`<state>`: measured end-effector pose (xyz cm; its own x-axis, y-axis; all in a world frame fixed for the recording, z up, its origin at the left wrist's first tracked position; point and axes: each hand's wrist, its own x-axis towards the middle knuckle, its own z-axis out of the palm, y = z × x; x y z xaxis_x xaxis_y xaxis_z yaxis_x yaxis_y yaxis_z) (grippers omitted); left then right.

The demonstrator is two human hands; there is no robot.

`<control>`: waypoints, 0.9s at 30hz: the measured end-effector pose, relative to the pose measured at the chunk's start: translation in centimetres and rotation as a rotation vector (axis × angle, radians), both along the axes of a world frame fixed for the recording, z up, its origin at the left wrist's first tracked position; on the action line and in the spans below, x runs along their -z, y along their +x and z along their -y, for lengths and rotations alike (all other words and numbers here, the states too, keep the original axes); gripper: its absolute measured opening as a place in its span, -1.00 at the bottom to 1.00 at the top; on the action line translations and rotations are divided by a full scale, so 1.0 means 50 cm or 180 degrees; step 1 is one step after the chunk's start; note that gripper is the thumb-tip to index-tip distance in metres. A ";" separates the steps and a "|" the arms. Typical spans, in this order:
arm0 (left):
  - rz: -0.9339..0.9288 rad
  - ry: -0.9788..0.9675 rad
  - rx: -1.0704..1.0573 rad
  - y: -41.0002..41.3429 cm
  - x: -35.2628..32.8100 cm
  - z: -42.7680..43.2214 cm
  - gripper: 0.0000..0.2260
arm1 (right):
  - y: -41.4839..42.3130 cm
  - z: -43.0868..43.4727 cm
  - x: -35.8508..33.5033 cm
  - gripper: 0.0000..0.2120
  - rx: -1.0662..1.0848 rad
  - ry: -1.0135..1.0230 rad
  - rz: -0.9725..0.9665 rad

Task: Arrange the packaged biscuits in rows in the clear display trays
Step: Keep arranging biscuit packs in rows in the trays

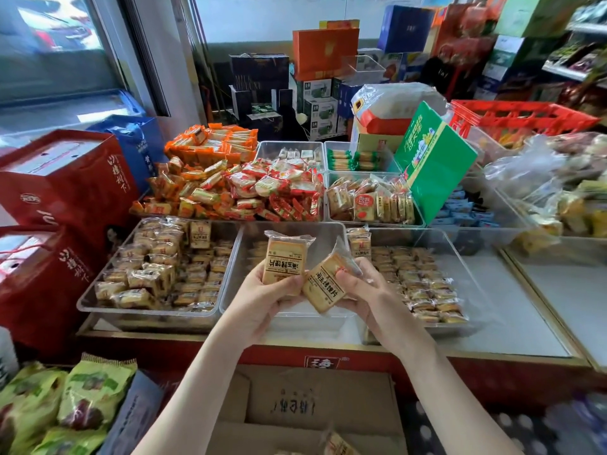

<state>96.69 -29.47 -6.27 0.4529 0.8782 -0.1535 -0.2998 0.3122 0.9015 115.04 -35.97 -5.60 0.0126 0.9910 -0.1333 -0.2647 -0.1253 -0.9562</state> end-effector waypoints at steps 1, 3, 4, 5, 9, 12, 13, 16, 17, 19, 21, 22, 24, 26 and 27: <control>-0.0056 -0.0009 -0.0016 0.005 0.003 0.003 -0.62 | 0.003 0.002 0.003 -0.62 -0.0009 -0.0010 0.0168; -0.0183 -0.0013 -0.0049 0.014 0.011 0.010 -0.64 | 0.012 0.006 0.004 -0.61 0.0166 -0.0018 0.0494; -0.0272 0.0004 -0.0056 0.017 0.015 0.011 -0.67 | 0.016 0.008 0.004 -0.67 0.0322 0.0015 0.0650; -0.0361 0.0027 -0.0061 0.019 0.021 0.012 -0.70 | 0.022 0.010 0.004 -0.76 0.0490 0.0075 0.0839; -0.0478 -0.0022 -0.0072 0.031 0.040 0.018 -0.68 | 0.045 0.016 0.013 -0.88 0.0775 0.0284 0.1652; -0.0452 0.0005 -0.0007 0.041 0.045 0.025 -0.62 | 0.052 0.018 0.021 -0.88 0.1106 0.0431 0.2259; -0.0442 0.0013 0.0028 0.043 0.047 0.027 -0.57 | 0.052 0.018 0.023 -0.87 0.1233 0.0471 0.2344; -0.0430 -0.0053 0.0077 0.050 0.050 0.032 -0.51 | 0.052 0.018 0.023 -0.82 0.1481 0.0414 0.2208; -0.0429 -0.0053 0.0121 0.051 0.050 0.033 -0.50 | 0.054 0.018 0.023 -0.81 0.1513 0.0363 0.2135; -0.0481 -0.0017 0.0238 0.050 0.047 0.036 -0.44 | 0.061 0.016 0.020 -0.80 0.1514 0.0302 0.2038; -0.0648 0.0043 0.0127 0.045 0.044 0.036 -0.46 | 0.071 0.016 0.018 -0.80 0.1497 0.0273 0.2017; -0.0749 0.0035 -0.0045 0.040 0.044 0.033 -0.54 | 0.079 0.016 0.017 -0.81 0.1496 0.0260 0.1996; -0.0896 -0.0002 -0.0325 0.030 0.038 0.026 -0.70 | 0.097 0.015 0.012 -0.82 0.1454 0.0243 0.1936; -0.1072 0.0152 -0.0419 0.024 0.035 0.021 -0.58 | 0.108 0.015 0.001 -0.81 0.1268 0.0244 0.1913; -0.1156 0.0270 -0.0387 0.025 0.034 0.020 -0.47 | 0.108 0.014 -0.004 -0.82 0.1135 0.0260 0.1906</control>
<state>97.95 -30.48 -7.95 0.2742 0.9386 -0.2092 0.0133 0.2139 0.9768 120.45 -36.66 -5.38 0.3867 0.9193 0.0729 0.2990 -0.0502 -0.9529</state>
